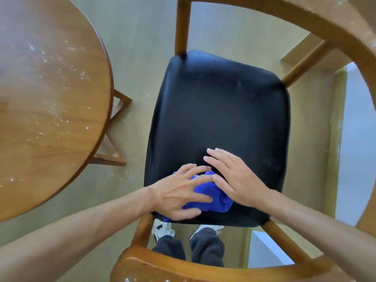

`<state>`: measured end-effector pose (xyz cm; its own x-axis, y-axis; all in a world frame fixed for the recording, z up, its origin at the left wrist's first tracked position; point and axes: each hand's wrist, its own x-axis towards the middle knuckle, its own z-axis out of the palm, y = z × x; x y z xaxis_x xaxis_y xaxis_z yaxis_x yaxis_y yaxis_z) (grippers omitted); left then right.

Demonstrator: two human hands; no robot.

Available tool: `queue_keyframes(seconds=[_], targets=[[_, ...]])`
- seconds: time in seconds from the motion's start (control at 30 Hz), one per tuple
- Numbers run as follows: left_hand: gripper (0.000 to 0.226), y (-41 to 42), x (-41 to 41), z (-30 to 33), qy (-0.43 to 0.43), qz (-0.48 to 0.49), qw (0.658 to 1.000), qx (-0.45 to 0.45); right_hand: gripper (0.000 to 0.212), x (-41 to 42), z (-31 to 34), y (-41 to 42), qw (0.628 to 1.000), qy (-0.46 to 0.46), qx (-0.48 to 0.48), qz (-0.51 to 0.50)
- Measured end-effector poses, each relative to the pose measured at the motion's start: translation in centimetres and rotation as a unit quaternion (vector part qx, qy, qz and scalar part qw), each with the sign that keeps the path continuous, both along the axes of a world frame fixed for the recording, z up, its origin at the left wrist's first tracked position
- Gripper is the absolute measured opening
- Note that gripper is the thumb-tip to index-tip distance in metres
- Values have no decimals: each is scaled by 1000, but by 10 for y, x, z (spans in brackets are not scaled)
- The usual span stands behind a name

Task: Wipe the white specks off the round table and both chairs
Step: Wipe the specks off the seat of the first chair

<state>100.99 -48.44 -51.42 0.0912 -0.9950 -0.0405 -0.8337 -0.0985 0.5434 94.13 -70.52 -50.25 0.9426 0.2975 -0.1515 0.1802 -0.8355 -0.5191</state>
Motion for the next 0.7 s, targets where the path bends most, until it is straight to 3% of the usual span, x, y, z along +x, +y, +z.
queue_keyframes(seconds=[0.07, 0.13, 0.2, 0.27, 0.43, 0.53, 0.7], targets=[[27, 24, 21, 2, -5, 140, 990, -32, 53, -12, -2, -1, 995, -17, -26, 89], [33, 39, 49, -6, -54, 250, 967, -9, 58, -13, -9, 3, 980, -19, -54, 191], [43, 39, 72, -17, -85, 285, 953, 52, 65, -11, -18, 13, 956, -17, -83, 281], [51, 29, 80, -29, -64, 279, 951, 116, 69, -12, -27, 27, 942, -18, -104, 319], [58, 18, 76, -41, -6, 317, 933, 169, 44, -17, -41, 49, 958, -105, -78, 253], [59, 14, 77, -39, 21, 328, 928, 177, 40, -25, -44, 65, 967, -144, -41, 208], [56, 12, 77, -35, 35, 335, 923, 188, 35, -23, -48, 135, 967, -129, -53, 212]])
